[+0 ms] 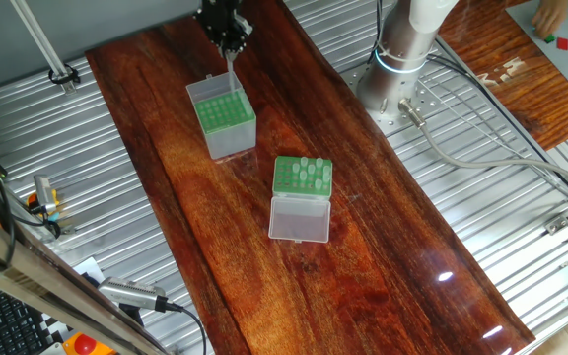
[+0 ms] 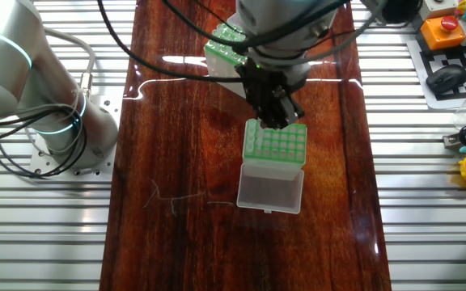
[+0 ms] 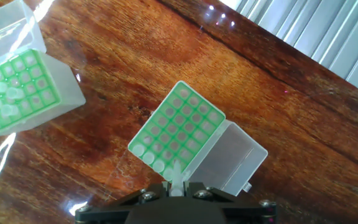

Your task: Transfer all large pipette tips from one holder to another

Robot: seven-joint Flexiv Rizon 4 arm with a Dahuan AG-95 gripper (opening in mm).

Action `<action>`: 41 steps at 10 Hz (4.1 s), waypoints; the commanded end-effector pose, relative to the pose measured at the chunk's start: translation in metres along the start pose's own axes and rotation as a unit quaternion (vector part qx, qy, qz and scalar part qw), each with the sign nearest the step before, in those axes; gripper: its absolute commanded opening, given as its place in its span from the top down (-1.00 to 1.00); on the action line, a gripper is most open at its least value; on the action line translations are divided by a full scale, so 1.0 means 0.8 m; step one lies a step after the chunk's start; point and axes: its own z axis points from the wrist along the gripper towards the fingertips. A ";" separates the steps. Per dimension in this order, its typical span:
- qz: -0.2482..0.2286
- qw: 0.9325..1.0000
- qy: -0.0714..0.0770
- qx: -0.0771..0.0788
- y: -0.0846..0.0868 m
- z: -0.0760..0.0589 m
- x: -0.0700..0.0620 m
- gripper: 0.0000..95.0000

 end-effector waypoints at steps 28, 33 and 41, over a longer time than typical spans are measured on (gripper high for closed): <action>0.095 0.995 0.009 -0.014 0.204 0.057 -0.098 0.60; 0.056 0.997 -0.005 -0.045 0.226 0.067 -0.111 0.60; 0.068 0.997 0.007 -0.031 0.280 0.097 -0.135 0.60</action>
